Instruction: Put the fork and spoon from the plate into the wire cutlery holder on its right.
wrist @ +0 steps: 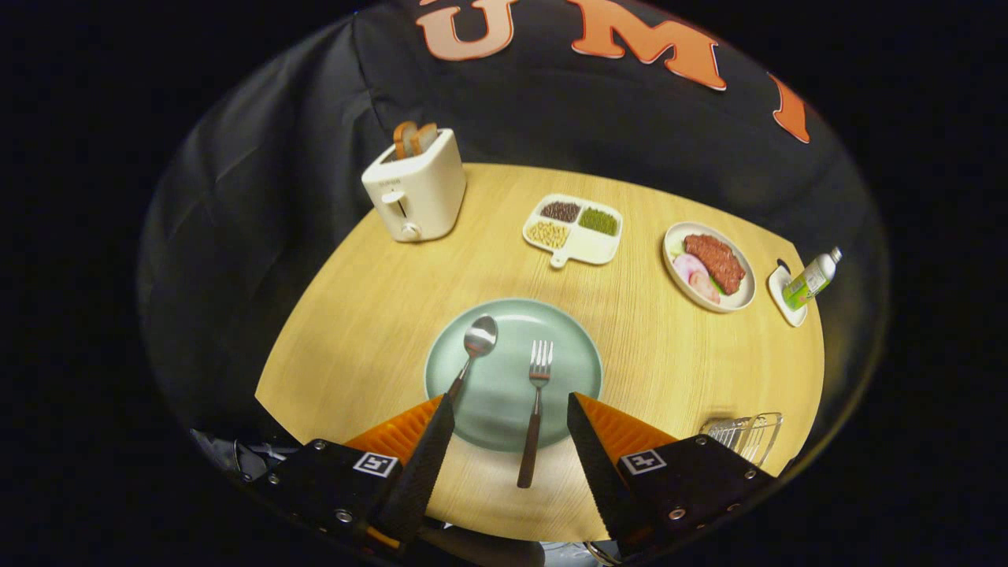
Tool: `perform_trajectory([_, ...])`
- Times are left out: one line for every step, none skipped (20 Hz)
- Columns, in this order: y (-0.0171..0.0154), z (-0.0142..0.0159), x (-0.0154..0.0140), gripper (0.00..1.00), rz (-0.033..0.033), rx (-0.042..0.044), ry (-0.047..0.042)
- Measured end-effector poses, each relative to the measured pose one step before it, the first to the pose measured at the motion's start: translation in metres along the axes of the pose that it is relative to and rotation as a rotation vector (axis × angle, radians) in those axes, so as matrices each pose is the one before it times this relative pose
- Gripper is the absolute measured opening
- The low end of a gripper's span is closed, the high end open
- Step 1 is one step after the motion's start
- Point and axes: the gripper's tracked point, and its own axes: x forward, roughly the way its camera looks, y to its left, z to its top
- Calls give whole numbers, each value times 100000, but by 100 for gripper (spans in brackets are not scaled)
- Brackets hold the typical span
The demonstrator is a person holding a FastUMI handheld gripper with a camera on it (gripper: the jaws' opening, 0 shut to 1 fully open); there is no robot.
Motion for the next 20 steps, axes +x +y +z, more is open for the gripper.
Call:
perform_trajectory([-36, -714, 793, 87, 1435, 952, 5283])
perform_trajectory([-88, -593, 737, 86, 1083, 1243, 4337])
perform_trajectory([-316, -256, 659, 83, -746, 498, 2831])
perform_trajectory([-232, -218, 849, 82, -484, -794, 1948])
perform_trajectory([-399, 71, 671, 81, -1647, -841, 1205])
perform_trajectory([-255, -178, 663, 80, -582, -1420, 2050])
perform_trajectory([-335, -30, 566, 77, -885, -610, 2636])
perform_trajectory([-18, -100, 554, 76, 104, -444, 2447])
perform_trajectory([-155, 44, 584, 74, -456, -165, 2265])
perform_trajectory([-136, -136, 556, 74, -307, -674, 1865])
perform_trajectory([-231, 30, 427, 72, -1128, -400, 1695])
perform_trajectory([-152, -225, 689, 71, -614, -304, 2284])
perform_trajectory([-106, -213, 462, 67, -514, 232, 2718])
perform_trajectory([7, -69, 377, 65, -162, 44, 1492])
perform_trajectory([-105, 166, 298, 61, -844, -408, 682])
perform_trajectory([-86, 31, 329, 57, -795, -110, 476])
perform_trajectory([23, -51, 222, 51, -432, 550, 1289])
perform_trajectory([104, -126, 260, 47, -140, 660, 1251])
perform_trajectory([31, -54, 266, 41, -458, 228, 1114])
perform_trajectory([-200, -85, 303, 34, -1208, 800, 673])
